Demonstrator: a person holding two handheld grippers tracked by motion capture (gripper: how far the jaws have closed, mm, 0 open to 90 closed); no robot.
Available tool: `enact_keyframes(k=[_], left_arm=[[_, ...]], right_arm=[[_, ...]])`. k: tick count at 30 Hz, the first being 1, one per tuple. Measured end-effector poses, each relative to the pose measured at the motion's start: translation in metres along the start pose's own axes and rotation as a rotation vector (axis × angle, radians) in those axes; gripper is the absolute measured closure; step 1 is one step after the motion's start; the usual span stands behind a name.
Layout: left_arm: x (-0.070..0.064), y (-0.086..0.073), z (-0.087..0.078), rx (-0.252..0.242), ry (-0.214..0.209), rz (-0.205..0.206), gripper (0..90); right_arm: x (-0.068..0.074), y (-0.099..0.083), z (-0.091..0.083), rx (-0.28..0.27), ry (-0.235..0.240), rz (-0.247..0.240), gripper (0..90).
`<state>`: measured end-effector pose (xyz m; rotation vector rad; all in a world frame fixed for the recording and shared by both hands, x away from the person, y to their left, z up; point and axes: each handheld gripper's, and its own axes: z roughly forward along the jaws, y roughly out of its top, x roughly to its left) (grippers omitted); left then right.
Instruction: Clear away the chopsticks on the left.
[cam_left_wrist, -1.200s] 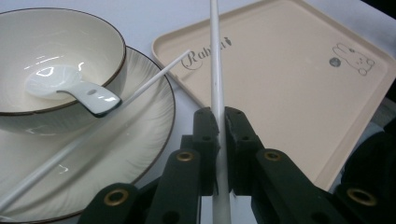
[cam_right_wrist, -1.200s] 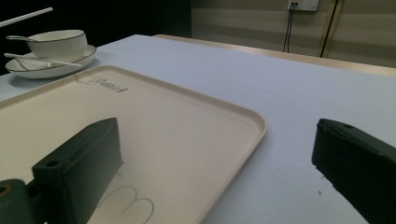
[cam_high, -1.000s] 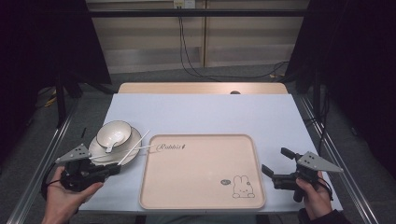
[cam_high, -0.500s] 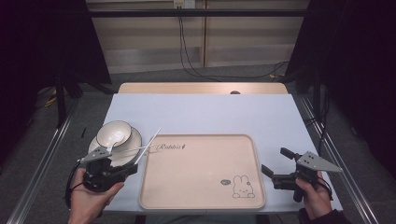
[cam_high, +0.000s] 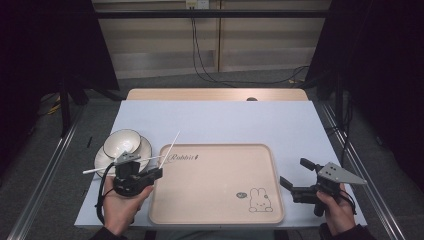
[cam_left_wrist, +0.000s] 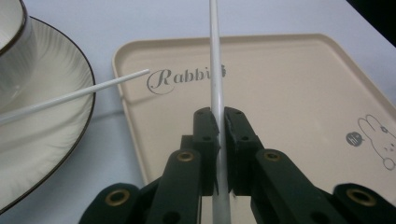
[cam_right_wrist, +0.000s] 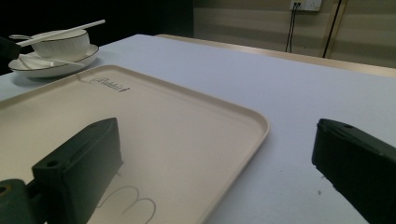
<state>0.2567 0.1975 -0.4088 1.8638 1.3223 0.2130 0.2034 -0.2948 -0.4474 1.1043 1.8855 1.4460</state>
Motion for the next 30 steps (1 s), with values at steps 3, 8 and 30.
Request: enact_keyframes(k=[3, 8, 30], left_arm=[[-0.003, 0.001, 0.008, 0.022, 0.012, -0.015, 84.3], [-0.01, -0.004, 0.021, 0.079, 0.066, -0.041, 84.4], [0.0, -0.02, 0.058, 0.184, 0.152, -0.073, 84.0]], right_arm=[[0.0, 0.0, 0.0, 0.002, -0.004, 0.001, 1.5], [0.0, 0.0, 0.0, 0.002, 0.0, 0.006, 1.5], [0.001, 0.0, 0.0, 0.004, 0.006, 0.001, 1.5]])
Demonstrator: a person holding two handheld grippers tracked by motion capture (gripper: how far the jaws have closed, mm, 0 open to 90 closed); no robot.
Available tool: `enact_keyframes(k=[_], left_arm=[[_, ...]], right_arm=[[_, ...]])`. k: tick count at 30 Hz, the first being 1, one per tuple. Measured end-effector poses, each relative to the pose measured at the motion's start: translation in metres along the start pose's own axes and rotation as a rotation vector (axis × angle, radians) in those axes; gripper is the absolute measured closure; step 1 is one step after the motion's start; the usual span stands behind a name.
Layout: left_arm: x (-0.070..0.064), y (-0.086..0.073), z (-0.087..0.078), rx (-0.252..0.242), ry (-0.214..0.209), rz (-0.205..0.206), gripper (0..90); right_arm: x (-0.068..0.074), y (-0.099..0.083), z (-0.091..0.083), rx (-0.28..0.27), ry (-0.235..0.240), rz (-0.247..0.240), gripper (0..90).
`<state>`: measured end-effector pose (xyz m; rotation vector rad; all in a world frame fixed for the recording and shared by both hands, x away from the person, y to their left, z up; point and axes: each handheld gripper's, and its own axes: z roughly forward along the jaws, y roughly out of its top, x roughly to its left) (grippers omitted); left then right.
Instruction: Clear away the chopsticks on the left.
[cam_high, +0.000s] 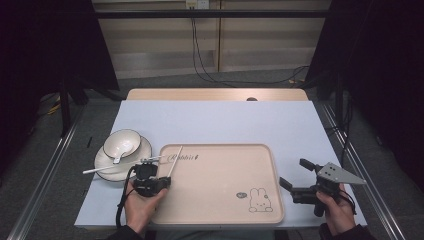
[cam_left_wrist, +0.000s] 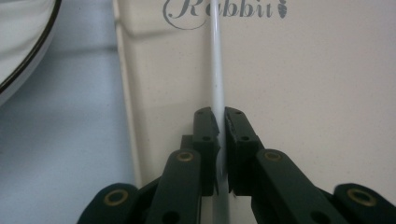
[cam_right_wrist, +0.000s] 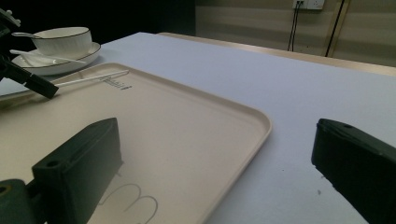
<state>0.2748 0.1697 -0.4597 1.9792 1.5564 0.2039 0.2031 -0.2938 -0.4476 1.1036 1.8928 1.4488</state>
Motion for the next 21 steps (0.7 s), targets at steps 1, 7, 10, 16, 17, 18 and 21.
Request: enact_keyframes(k=[1, 7, 10, 16, 17, 18, 21], left_arm=[[-0.001, -0.001, 0.001, -0.007, 0.004, 0.004, 83.9], [-0.001, -0.001, 0.001, -0.015, -0.008, 0.015, 80.3], [0.001, 0.0, 0.001, -0.004, -0.026, 0.032, 80.2], [0.002, 0.0, -0.004, -0.023, -0.029, 0.107, 65.5], [0.002, 0.0, -0.005, -0.031, -0.033, 0.127, 61.9], [0.002, 0.0, -0.008, -0.045, -0.045, 0.136, 58.9], [0.003, -0.001, -0.017, -0.118, -0.084, 0.167, 48.1]], right_arm=[[0.0, 0.0, 0.0, 0.0, 0.0, 0.001, 1.6], [0.0, 0.0, 0.0, 0.002, 0.003, -0.008, 1.5], [0.0, 0.0, 0.0, 0.001, 0.005, -0.006, 1.5], [0.0, 0.0, 0.0, 0.004, 0.003, -0.004, 1.5], [0.0, 0.0, 0.0, 0.005, 0.0, -0.008, 1.6], [0.0, 0.0, 0.0, 0.005, -0.003, -0.007, 1.6], [0.0, 0.0, 0.0, 0.002, 0.002, -0.003, 1.6]])
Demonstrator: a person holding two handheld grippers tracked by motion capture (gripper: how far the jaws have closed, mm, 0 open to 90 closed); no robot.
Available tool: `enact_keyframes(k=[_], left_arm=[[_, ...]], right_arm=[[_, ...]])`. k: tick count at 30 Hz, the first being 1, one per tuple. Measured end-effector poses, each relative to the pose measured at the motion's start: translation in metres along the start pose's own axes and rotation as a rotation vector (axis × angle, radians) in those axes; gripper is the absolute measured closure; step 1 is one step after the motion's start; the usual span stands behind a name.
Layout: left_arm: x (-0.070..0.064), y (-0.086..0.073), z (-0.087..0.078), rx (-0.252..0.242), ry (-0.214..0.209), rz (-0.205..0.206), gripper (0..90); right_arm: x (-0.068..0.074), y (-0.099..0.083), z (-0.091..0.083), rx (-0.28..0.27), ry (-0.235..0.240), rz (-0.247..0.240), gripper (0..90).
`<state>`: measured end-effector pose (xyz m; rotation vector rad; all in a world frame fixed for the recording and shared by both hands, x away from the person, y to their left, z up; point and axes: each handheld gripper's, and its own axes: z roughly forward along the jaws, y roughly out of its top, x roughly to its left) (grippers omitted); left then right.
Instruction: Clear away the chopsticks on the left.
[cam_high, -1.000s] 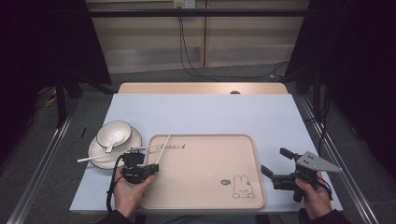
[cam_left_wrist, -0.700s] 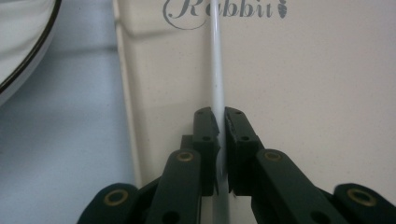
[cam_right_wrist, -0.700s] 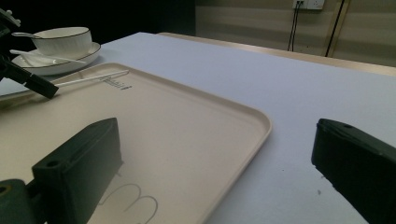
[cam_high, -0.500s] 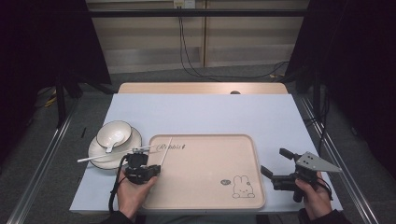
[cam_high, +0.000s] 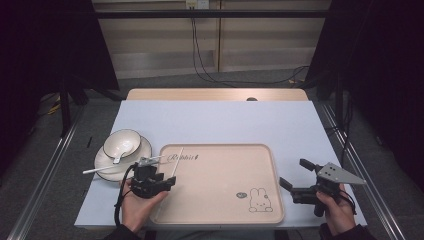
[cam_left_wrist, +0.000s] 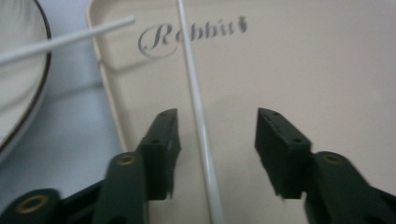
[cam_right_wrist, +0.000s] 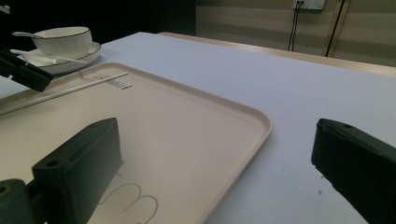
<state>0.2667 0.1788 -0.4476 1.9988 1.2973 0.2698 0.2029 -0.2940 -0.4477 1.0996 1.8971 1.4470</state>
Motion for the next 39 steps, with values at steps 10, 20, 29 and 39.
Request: enact_keyframes(k=[10, 20, 29, 39], left_arm=[[0.014, -0.001, -0.029, -0.142, -0.073, 0.092, 22.9], [0.049, -0.007, -0.062, -0.208, -0.161, 0.183, 9.8], [0.086, -0.005, -0.09, -0.225, -0.21, 0.269, 2.4], [0.127, 0.001, -0.098, -0.183, -0.181, 0.346, 10.9]], right_arm=[[0.0, 0.0, 0.0, 0.003, -0.008, -0.003, 1.6], [0.0, 0.0, 0.001, -0.005, -0.01, 0.006, 1.6], [0.0, 0.0, 0.001, -0.003, -0.008, 0.002, 1.6], [0.0, 0.0, 0.001, -0.003, -0.012, 0.006, 1.6]])
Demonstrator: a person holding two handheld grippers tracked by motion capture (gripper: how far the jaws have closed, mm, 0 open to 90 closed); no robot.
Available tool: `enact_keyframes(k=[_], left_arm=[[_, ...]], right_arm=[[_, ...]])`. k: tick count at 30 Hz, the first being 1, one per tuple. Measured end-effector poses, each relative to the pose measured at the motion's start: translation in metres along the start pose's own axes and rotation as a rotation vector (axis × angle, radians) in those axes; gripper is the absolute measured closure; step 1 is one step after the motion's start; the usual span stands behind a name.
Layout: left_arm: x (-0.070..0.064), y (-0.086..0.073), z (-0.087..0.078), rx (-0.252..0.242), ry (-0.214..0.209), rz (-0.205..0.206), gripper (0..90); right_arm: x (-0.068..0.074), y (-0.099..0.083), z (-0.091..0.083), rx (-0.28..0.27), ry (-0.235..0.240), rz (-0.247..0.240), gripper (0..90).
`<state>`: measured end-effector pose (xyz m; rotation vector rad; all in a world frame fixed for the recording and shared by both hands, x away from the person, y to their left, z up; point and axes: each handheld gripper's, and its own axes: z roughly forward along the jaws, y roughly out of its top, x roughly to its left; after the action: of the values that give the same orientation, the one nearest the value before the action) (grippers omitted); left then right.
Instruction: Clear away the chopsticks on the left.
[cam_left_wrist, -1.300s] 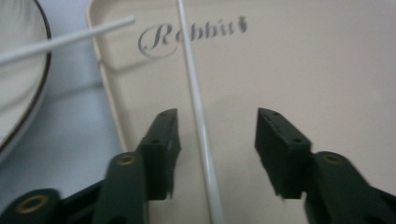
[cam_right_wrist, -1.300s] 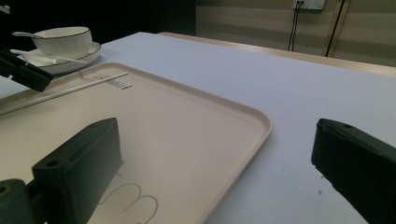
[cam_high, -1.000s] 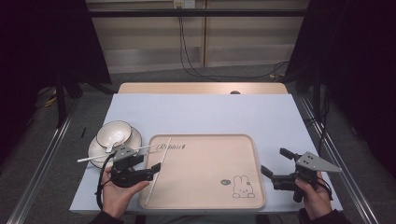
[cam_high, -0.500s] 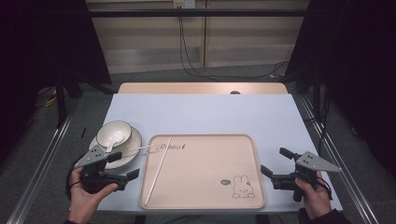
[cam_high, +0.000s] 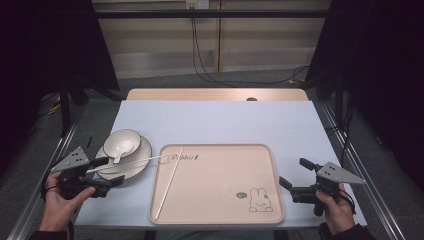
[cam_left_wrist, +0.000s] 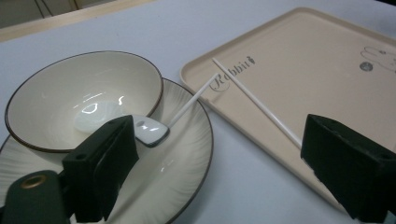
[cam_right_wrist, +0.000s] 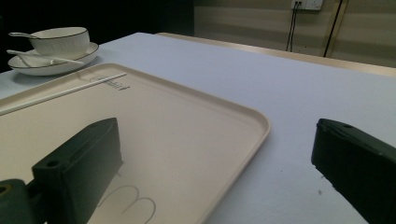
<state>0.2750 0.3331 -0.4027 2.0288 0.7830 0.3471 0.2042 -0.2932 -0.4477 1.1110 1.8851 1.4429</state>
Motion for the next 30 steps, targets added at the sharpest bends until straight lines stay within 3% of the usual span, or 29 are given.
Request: enact_keyframes(k=[5, 6, 8, 9, 14, 15, 16, 17, 19, 21, 30], left_arm=[[0.02, -0.004, -0.001, 0.018, -0.058, 0.011, 8.2], [0.023, -0.005, -0.002, 0.017, -0.035, 0.025, 8.9], [0.03, -0.007, -0.002, 0.039, -0.055, 0.05, 10.1], [0.034, -0.008, -0.001, 0.061, -0.046, 0.071, 12.3], [0.049, -0.016, 0.006, 0.126, -0.068, 0.1, 16.0], [0.052, -0.016, 0.007, 0.14, -0.071, 0.121, 17.8], [0.053, -0.018, 0.009, 0.147, -0.057, 0.144, 25.7], [0.058, -0.019, 0.011, 0.152, -0.075, 0.144, 29.1], [0.062, -0.021, 0.014, 0.157, -0.066, 0.135, 30.3], [0.066, -0.023, 0.017, 0.17, -0.068, 0.148, 38.3], [0.07, -0.023, 0.028, 0.238, -0.081, 0.194, 56.8]], right_arm=[[0.0, 0.0, 0.0, 0.001, 0.001, -0.003, 1.5], [0.0, 0.0, 0.0, 0.002, 0.001, -0.003, 1.6], [0.0, 0.0, 0.0, 0.002, 0.002, -0.002, 1.6], [0.0, 0.0, 0.0, 0.002, 0.002, -0.002, 1.6], [0.0, 0.0, 0.0, 0.003, 0.0, -0.006, 1.6], [0.0, 0.0, 0.0, 0.003, -0.001, -0.003, 1.6], [-0.001, 0.0, 0.0, 0.006, -0.003, -0.006, 1.6], [-0.001, 0.0, 0.001, 0.006, -0.003, -0.007, 1.6], [-0.001, 0.0, 0.0, 0.005, 0.001, -0.007, 1.6], [-0.001, 0.0, 0.0, 0.006, 0.0, -0.005, 1.6], [-0.001, 0.0, 0.0, 0.005, 0.0, -0.006, 1.6]])
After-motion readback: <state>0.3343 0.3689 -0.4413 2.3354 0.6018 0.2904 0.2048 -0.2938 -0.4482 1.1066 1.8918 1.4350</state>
